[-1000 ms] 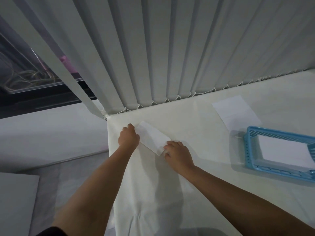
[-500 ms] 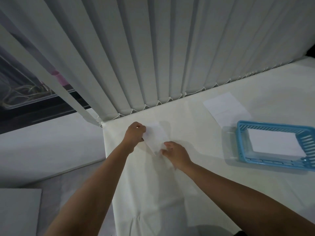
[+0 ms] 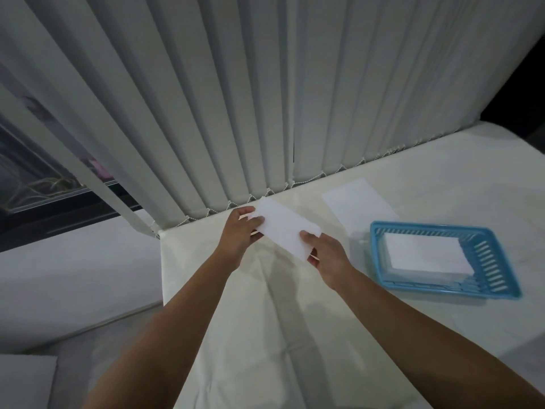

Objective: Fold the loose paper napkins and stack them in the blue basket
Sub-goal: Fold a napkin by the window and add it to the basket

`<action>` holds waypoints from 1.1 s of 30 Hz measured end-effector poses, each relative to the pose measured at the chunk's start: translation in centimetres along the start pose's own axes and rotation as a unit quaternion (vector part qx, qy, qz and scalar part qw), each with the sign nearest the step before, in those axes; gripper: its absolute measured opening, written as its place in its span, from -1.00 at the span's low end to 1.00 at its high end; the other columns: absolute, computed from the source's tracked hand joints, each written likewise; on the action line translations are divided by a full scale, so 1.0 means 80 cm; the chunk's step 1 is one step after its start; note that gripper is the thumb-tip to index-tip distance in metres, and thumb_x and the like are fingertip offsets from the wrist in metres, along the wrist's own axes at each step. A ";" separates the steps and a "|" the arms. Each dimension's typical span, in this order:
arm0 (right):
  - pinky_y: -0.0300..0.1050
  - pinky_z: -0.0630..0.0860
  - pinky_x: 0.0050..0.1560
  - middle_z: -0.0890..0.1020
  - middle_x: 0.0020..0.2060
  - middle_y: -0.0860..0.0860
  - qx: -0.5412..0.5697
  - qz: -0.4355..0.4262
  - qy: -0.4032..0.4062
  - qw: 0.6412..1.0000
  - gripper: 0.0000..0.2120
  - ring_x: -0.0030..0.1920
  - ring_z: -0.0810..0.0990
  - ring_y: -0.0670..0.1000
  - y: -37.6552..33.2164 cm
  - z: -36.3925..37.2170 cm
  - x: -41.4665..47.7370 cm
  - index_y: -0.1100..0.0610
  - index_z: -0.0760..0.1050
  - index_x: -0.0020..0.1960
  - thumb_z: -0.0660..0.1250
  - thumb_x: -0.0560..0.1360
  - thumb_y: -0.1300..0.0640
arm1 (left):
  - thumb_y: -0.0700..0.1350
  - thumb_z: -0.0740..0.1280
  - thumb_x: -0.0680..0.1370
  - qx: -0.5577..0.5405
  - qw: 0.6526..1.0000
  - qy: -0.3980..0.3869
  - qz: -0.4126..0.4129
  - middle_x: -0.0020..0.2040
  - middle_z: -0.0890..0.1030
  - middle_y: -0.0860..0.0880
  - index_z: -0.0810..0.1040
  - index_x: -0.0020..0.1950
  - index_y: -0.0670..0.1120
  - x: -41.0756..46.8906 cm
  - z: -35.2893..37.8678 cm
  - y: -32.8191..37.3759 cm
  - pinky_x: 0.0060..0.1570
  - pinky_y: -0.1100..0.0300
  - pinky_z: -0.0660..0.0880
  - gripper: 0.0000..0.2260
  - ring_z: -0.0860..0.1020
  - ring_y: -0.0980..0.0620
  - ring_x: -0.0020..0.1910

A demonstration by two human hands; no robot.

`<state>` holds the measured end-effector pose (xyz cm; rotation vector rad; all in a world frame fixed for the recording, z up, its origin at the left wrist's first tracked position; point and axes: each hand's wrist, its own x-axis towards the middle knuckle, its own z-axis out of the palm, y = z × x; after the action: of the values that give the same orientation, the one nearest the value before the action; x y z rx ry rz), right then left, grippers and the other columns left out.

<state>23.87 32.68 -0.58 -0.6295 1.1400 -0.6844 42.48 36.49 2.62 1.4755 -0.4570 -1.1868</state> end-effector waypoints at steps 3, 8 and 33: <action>-0.03 0.57 0.12 0.68 -0.09 0.01 -0.058 -0.038 0.030 0.997 -0.97 -0.03 0.64 0.04 -0.025 -0.043 -0.009 0.08 0.59 -0.10 0.41 0.47 0.18 | -0.22 0.38 0.52 -0.013 1.000 0.022 0.003 0.03 0.60 -0.08 0.45 0.24 -0.11 -0.006 0.039 -0.004 0.06 0.14 0.53 -0.69 0.57 -0.01 -0.02; -0.06 0.56 0.04 0.67 -0.14 0.02 -0.107 -0.092 0.056 0.988 -0.95 -0.12 0.62 0.01 -0.075 -0.134 -0.030 0.08 0.60 -0.15 0.42 0.46 0.21 | -0.23 0.39 0.49 0.047 0.999 0.012 0.006 -0.08 0.62 -0.03 0.51 0.16 -0.07 -0.017 0.120 -0.020 -0.04 0.16 0.48 -0.73 0.56 0.02 -0.11; -0.19 0.45 -0.30 0.55 -0.44 0.03 -0.260 -0.099 0.140 0.950 -0.97 -0.44 0.45 -0.04 -0.131 -0.375 -0.001 0.16 0.59 -0.14 0.39 0.46 0.25 | -0.11 0.45 0.36 0.195 0.974 0.104 -0.044 0.06 0.65 -0.09 0.60 0.02 -0.02 -0.063 0.321 -0.129 0.10 -0.04 0.59 -0.76 0.64 -0.08 0.00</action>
<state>-6.35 23.00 -1.49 -1.1321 1.5553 -0.6577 15.21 30.49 -1.00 1.9555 -0.5033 -1.0328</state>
